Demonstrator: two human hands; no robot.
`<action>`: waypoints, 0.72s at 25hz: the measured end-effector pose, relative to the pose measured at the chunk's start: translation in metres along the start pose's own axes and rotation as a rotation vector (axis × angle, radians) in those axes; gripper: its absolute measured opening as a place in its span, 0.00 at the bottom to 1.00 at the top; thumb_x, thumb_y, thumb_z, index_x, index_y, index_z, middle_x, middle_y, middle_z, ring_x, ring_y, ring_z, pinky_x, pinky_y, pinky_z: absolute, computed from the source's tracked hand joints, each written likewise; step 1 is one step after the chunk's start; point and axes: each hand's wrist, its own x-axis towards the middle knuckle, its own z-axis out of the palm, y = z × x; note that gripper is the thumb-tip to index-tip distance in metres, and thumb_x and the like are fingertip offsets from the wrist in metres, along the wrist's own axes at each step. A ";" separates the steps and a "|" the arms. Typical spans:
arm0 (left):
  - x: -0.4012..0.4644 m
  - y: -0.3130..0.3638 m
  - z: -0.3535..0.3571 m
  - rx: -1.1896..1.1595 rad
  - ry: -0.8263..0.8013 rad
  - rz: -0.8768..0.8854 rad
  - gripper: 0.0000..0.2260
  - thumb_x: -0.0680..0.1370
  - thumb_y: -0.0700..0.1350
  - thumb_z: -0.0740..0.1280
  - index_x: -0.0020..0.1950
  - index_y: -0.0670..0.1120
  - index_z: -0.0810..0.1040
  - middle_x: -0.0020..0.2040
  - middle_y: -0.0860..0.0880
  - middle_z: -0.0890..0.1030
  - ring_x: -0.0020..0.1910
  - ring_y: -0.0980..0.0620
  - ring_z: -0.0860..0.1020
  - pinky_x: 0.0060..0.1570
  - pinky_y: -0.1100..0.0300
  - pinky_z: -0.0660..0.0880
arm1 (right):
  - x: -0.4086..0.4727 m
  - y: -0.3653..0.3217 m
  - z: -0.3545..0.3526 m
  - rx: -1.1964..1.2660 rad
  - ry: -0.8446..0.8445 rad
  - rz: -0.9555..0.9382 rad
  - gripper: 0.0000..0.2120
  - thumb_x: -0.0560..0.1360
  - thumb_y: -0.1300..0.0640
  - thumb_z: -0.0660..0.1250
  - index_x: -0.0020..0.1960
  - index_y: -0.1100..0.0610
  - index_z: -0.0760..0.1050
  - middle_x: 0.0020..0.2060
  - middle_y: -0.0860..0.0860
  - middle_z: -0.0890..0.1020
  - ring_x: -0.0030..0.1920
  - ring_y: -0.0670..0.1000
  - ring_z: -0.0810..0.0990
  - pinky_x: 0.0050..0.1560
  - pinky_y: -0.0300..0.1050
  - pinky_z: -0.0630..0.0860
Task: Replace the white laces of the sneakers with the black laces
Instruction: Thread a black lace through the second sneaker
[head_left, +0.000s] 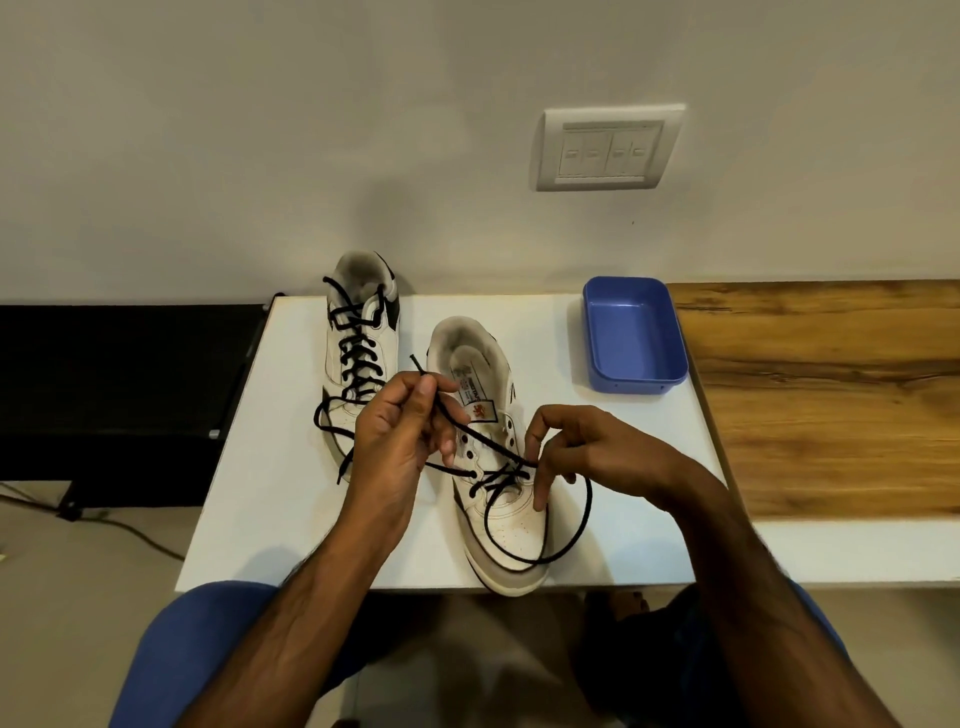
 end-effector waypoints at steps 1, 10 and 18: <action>0.000 -0.001 -0.001 0.075 -0.006 0.003 0.10 0.83 0.44 0.61 0.50 0.40 0.79 0.38 0.42 0.81 0.28 0.51 0.72 0.30 0.60 0.73 | 0.000 -0.002 0.000 -0.031 0.085 -0.027 0.07 0.79 0.63 0.65 0.51 0.53 0.78 0.43 0.48 0.87 0.48 0.48 0.83 0.50 0.45 0.75; -0.006 -0.016 0.004 0.444 -0.101 0.154 0.08 0.79 0.48 0.67 0.55 0.52 0.84 0.50 0.53 0.83 0.41 0.43 0.79 0.38 0.64 0.77 | 0.024 -0.024 0.041 0.199 0.480 -0.412 0.09 0.74 0.57 0.75 0.54 0.55 0.86 0.54 0.48 0.82 0.59 0.44 0.79 0.51 0.31 0.72; -0.003 -0.019 0.002 0.548 -0.290 0.228 0.10 0.79 0.45 0.70 0.60 0.51 0.83 0.60 0.58 0.78 0.51 0.53 0.80 0.52 0.58 0.78 | 0.006 -0.031 0.012 0.820 0.656 -0.587 0.11 0.78 0.55 0.65 0.55 0.55 0.83 0.48 0.51 0.85 0.54 0.51 0.83 0.57 0.44 0.79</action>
